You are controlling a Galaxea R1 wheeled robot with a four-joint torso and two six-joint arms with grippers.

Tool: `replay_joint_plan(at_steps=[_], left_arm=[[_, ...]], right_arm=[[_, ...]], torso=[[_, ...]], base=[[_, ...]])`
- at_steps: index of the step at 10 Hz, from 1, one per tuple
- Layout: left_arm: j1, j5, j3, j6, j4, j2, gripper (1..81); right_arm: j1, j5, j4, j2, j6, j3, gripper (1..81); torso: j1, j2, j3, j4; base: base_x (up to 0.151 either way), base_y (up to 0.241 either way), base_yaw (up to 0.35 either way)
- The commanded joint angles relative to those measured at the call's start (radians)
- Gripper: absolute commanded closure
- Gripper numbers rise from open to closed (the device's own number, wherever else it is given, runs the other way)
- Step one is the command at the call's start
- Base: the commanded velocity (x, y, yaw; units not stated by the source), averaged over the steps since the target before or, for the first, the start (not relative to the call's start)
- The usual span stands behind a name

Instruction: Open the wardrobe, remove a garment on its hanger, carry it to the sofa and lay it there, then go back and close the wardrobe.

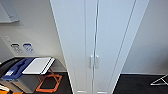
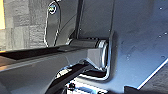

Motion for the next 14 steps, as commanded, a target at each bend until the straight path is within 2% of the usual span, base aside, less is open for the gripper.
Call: replay_joint_plan(at_steps=[1, 9, 14], left_arm=[[-0.012, 0.059, 0.01, 0.01, -0.002, 0.0, 1.0], [-0.012, 0.059, 0.01, 0.01, -0.002, 0.0, 1.0], [-0.012, 0.061, 0.01, 0.01, -0.007, 0.0, 1.0]], right_arm=[[0.021, -0.071, -0.003, 0.005, -0.004, 0.007, 1.0], [0.021, -0.07, -0.006, 0.011, -0.004, -0.003, 1.0], [0.024, -0.07, -0.005, 0.017, -0.004, -0.014, 1.0]], torso=[[0.0, 0.0, 0.0, 0.0], [0.001, 0.0, 0.0, 0.0], [0.001, 0.0, 0.0, 0.0]], base=[[0.085, 0.0, 0.0], [0.089, 0.0, 0.0], [0.0, 0.0, 0.0]])
